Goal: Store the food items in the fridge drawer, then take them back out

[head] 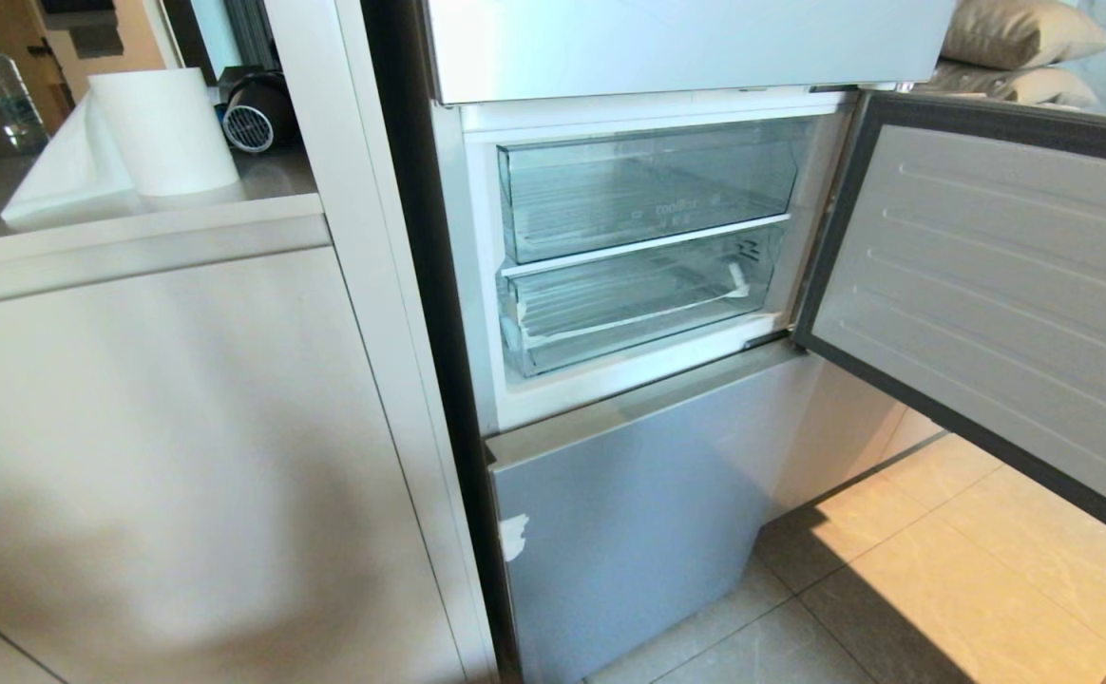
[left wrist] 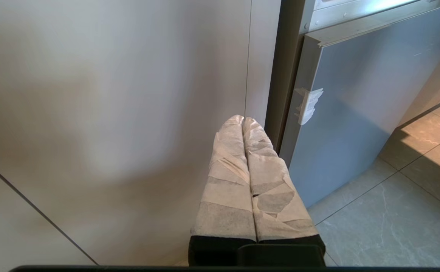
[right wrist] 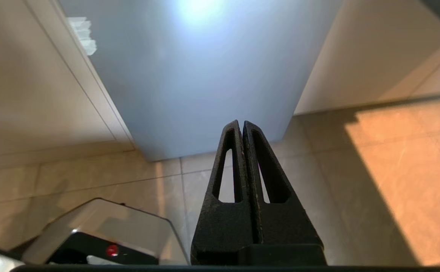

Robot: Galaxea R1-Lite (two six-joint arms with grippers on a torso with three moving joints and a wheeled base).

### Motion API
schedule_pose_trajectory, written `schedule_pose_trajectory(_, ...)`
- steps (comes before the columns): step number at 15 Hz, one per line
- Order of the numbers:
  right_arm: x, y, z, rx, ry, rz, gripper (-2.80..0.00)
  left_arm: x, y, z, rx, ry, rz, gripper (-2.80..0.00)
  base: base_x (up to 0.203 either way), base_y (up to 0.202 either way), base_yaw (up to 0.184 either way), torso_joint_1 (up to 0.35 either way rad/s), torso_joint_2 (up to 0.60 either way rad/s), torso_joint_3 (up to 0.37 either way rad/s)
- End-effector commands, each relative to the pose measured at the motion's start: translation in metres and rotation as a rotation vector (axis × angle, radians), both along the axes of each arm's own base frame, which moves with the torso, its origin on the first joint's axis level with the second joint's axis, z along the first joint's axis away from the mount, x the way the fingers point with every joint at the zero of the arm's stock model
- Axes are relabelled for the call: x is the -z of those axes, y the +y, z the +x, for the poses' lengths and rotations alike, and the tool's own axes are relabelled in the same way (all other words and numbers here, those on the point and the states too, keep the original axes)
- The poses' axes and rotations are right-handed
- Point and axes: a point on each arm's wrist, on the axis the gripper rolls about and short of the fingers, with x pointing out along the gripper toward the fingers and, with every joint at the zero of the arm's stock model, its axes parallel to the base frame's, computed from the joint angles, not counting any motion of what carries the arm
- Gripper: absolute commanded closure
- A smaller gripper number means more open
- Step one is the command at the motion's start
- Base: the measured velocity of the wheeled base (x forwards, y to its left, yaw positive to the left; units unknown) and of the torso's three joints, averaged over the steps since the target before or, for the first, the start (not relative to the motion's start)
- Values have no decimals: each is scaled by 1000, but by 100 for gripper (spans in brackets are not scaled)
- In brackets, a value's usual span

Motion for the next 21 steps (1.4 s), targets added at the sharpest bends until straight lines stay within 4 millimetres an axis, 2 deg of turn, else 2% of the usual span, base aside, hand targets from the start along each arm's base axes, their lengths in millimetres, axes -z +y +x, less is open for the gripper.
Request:
schedule_pose_trajectory(1,4,-1,-16,9,-134,-20,0,0,0,0,0,0,-2,0,0,0,0,0,0,0)
schedule_pose_trajectory(4,16,-5,-23,169,-97,-59,0,0,0,0,1,-1,-5,0,0,0,0,0,0,0)
schedule_pose_trajectory(5,18,-5,-28,180,-133,-62,0,0,0,0,0,-2,-12,0,0,0,0,0,0,0)
schedule_pose_trajectory(7,21,-5,-36,193,-230,-57,0,0,0,0,0,-2,-13,0,0,0,0,0,0,0)
schedule_pose_trajectory(17,22,-6,-36,235,-215,3,0,0,0,0,0,-2,-13,0,0,0,0,0,0,0)
schedule_pose_trajectory(21,22,-6,-36,235,-215,2,0,0,0,0,1,-2,-13,0,5,-6,146,3,4,1)
